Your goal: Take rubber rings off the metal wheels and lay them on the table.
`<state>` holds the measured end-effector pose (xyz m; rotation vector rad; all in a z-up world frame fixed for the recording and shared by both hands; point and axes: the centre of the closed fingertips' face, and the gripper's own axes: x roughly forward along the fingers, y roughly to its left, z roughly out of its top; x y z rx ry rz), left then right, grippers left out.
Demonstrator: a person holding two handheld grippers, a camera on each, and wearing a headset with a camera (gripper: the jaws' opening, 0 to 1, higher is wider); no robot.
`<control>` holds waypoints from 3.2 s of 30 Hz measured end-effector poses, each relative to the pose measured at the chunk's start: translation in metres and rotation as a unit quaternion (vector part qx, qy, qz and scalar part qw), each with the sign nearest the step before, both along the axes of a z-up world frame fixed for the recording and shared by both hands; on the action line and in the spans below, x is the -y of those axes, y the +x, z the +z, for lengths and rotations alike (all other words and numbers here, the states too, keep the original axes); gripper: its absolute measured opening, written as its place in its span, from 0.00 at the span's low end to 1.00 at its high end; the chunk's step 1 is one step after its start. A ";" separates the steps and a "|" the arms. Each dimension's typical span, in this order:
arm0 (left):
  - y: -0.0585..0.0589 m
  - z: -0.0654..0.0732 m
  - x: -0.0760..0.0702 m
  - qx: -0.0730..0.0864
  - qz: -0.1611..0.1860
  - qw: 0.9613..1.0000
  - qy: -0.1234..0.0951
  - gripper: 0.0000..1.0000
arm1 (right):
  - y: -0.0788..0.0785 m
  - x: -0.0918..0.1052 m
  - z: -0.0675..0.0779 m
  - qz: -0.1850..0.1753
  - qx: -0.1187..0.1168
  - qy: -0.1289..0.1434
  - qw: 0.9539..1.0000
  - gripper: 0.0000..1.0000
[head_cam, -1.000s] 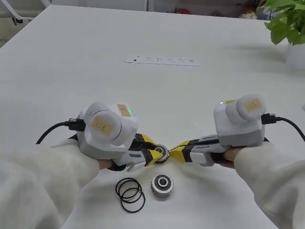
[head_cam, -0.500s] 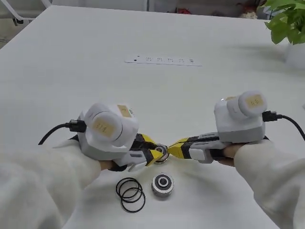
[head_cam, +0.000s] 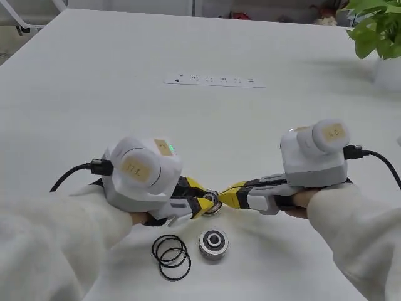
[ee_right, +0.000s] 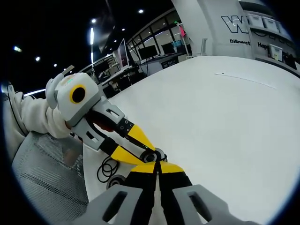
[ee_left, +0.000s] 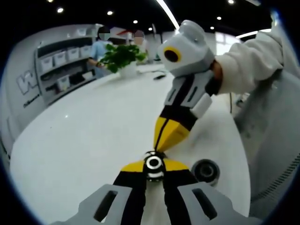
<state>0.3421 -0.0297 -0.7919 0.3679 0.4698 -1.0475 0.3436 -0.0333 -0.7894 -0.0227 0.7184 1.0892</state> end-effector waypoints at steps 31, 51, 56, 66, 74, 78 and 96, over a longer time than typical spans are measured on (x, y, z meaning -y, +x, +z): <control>-0.001 0.000 0.000 0.001 -0.002 1.000 0.000 0.14 | 0.001 -0.002 0.001 0.009 0.000 0.012 1.000 0.00; 0.000 0.000 -0.001 -0.003 0.005 1.000 0.000 0.14 | 0.003 -0.001 0.004 0.002 0.002 0.017 1.000 0.00; -0.001 0.000 -0.001 -0.006 0.004 1.000 -0.001 0.14 | 0.003 0.000 0.003 -0.002 -0.002 0.015 1.000 0.00; -0.002 0.011 -0.005 -0.003 -0.003 1.000 0.003 0.21 | 0.002 0.000 0.003 -0.007 -0.010 0.017 1.000 0.00; 0.000 0.029 -0.011 0.006 0.000 1.000 -0.012 0.33 | 0.002 0.001 0.005 -0.011 -0.018 0.024 0.999 0.00; -0.002 0.038 -0.014 0.009 -0.005 1.000 -0.016 0.40 | 0.003 0.002 0.006 -0.015 -0.018 0.025 0.999 0.00; -0.009 0.063 -0.029 0.024 -0.016 0.999 -0.018 0.52 | 0.003 0.003 0.015 -0.021 -0.027 0.040 0.999 0.00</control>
